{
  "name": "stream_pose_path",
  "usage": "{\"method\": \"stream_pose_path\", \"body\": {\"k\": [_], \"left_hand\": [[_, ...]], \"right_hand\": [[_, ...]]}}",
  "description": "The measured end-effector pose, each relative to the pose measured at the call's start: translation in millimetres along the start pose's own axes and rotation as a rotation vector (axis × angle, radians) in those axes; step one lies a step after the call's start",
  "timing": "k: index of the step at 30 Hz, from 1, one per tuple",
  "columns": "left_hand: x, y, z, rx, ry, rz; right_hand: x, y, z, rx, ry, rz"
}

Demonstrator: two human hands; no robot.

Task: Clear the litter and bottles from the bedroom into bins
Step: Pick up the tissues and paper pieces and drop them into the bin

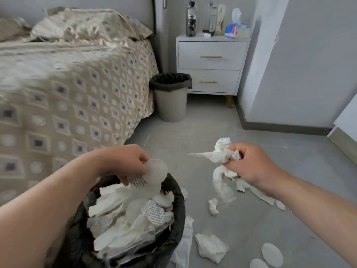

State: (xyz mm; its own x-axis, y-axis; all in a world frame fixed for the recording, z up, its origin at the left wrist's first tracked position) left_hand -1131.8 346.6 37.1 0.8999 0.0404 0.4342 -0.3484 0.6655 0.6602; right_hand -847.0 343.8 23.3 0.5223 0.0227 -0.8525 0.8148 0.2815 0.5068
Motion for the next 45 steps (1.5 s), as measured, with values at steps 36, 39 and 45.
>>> {"method": "stream_pose_path", "body": {"k": [36, 39, 45], "left_hand": [[-104, 7, -38, 0.161, 0.269, -0.067], [-104, 9, -40, 0.19, 0.312, -0.081], [-73, 21, -36, 0.327, 0.212, -0.084]], "right_hand": [[-58, -180, -3, -0.501, 0.287, 0.718], [-49, -196, 9, -0.563, 0.271, 0.779], [-52, -180, 1, -0.471, 0.333, 0.711]]}}
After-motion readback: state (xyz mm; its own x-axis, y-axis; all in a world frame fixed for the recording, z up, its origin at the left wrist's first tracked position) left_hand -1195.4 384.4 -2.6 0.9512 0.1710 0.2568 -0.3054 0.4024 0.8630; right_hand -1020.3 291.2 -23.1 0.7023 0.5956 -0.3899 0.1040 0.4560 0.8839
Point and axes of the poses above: each hand's wrist, its own z-axis away from the middle knuckle, its own y-axis out of the back of the hand, x = y × z, the point moved 4 cm from there along -z, towards the middle knuckle, and after that the axes turned 13 degrees about -x, right-handed, at the moved point
